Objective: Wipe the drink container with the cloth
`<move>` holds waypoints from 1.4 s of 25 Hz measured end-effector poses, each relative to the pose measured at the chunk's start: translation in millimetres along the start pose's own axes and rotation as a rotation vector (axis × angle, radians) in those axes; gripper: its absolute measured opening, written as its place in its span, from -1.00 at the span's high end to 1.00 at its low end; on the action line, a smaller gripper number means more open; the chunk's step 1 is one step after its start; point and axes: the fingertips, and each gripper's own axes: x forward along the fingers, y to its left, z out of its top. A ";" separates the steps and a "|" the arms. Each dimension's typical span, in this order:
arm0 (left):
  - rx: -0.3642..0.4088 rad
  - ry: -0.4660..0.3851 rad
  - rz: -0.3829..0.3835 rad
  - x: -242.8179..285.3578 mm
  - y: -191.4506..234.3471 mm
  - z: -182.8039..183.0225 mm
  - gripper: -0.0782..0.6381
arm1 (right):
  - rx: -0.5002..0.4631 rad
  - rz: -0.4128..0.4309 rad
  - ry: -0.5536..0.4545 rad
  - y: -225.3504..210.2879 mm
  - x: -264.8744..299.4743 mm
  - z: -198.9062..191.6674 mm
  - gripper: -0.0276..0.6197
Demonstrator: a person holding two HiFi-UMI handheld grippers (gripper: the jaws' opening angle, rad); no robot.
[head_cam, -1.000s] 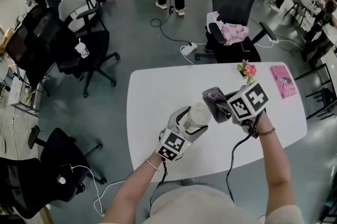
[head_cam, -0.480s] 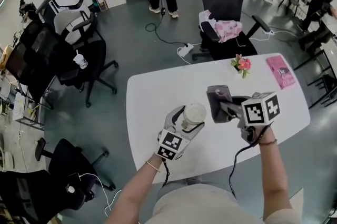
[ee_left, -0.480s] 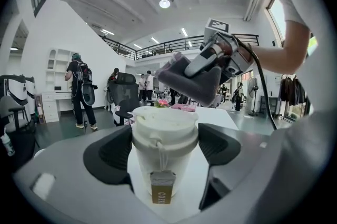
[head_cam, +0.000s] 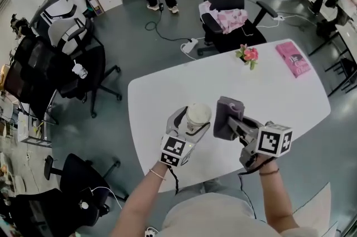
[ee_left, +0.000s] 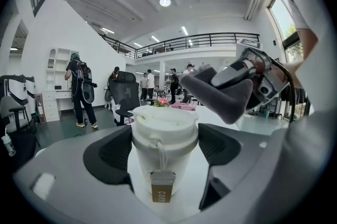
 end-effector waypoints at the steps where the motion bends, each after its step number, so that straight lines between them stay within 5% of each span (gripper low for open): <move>1: -0.002 0.003 0.000 0.1 0.1 -0.8 -0.32 | 0.029 0.002 -0.024 -2.4 -0.8 -4.7 0.69; 21: 0.009 0.006 -0.002 -1.1 -1.2 2.1 -0.32 | 0.237 -0.047 -0.180 -27.7 5.4 -69.2 0.69; 35: 0.014 0.008 -0.003 1.7 -3.1 4.9 -0.32 | 0.384 0.008 -0.250 -28.3 21.9 -78.5 0.69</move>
